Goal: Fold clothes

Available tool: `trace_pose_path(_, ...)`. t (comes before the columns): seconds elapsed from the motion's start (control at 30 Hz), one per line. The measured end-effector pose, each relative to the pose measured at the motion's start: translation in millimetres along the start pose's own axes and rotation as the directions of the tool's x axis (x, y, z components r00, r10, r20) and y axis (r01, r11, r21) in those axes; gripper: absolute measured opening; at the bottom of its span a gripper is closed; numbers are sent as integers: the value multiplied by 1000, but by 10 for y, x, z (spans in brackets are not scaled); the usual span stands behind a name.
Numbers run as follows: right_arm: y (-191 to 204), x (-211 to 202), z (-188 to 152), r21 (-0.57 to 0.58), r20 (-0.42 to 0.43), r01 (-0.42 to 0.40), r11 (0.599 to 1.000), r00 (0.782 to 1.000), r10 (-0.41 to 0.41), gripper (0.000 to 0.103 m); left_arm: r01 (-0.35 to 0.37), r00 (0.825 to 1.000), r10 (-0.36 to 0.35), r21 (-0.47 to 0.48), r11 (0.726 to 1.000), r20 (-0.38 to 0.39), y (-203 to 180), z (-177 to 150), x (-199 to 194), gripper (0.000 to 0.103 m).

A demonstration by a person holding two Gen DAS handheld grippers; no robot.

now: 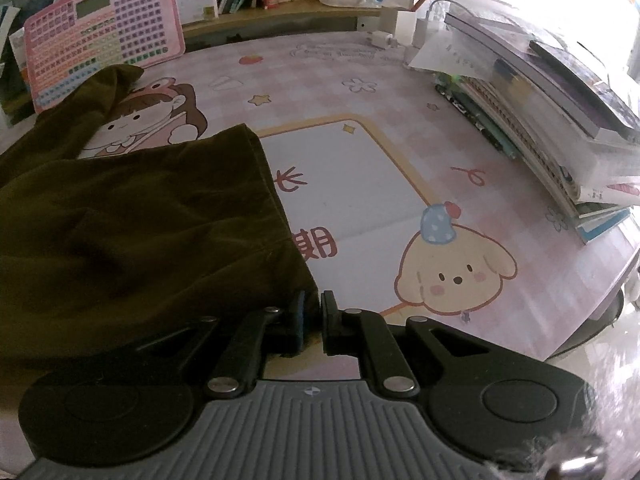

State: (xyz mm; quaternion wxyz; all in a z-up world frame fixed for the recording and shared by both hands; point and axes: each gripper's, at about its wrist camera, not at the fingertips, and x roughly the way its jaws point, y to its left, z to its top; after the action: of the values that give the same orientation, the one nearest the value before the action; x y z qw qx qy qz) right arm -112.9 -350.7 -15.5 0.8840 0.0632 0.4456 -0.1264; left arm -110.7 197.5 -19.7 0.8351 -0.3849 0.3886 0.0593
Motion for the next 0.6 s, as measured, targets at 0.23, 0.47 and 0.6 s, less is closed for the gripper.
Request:
trace_pose_path(0.23, 36, -172, 159, 7, 51, -41, 999, 998, 40, 40, -98, 991, 87, 108, 989, 103, -209, 119, -215, 42)
trace_pose_path(0.47, 122, -293, 349, 11, 100, -110, 994, 989, 108, 49, -37, 993, 13, 209, 977, 114, -545, 71, -150, 43)
trace_pose_path(0.6, 198, -300, 403, -11, 106, -146, 989, 984, 146, 53, -2, 997, -17, 235, 972, 82, -710, -19, -6, 43)
